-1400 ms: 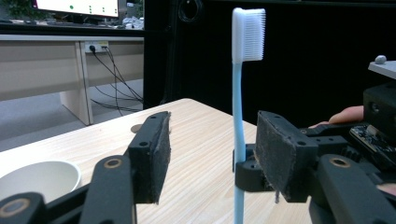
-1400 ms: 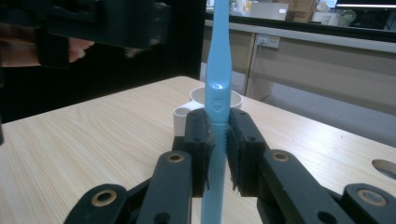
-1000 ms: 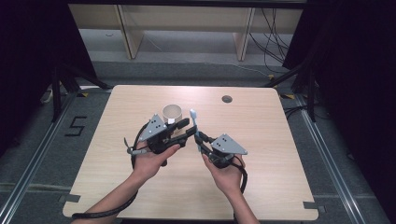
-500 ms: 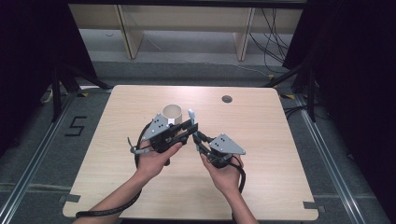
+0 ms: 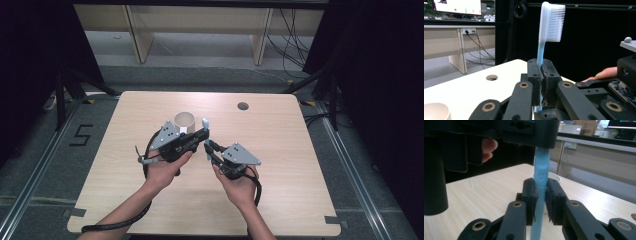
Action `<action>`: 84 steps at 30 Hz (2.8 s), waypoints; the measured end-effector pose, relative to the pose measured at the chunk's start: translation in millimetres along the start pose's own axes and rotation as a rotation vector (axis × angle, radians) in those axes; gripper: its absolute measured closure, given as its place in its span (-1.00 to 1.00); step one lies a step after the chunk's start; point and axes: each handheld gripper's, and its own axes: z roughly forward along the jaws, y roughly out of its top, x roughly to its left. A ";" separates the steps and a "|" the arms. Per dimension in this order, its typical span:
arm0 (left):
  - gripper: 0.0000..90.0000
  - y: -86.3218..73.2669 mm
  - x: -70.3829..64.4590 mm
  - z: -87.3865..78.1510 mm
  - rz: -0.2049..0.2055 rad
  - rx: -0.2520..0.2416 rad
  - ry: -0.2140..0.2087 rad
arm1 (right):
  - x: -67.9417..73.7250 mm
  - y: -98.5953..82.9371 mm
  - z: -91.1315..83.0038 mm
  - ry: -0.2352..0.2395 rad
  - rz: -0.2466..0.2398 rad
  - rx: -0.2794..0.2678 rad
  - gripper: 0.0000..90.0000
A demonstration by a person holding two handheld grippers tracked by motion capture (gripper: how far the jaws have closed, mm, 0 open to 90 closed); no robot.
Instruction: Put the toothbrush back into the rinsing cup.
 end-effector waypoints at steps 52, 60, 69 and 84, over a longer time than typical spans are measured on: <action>0.91 21.1 51.2 -56.9 0.046 -0.076 0.191 | -57.2 -77.3 -77.5 -0.270 0.103 0.099 0.23; 0.91 22.3 55.1 -54.1 0.050 -0.080 0.205 | -59.9 -78.3 -77.3 -0.266 0.085 0.091 0.22; 0.91 23.5 57.5 -51.4 0.046 -0.087 0.208 | -62.2 -77.3 -78.8 -0.283 0.064 0.096 0.22; 0.91 29.7 59.7 -46.4 0.044 -0.099 0.210 | -60.1 -76.9 -79.0 -0.278 0.095 0.101 0.22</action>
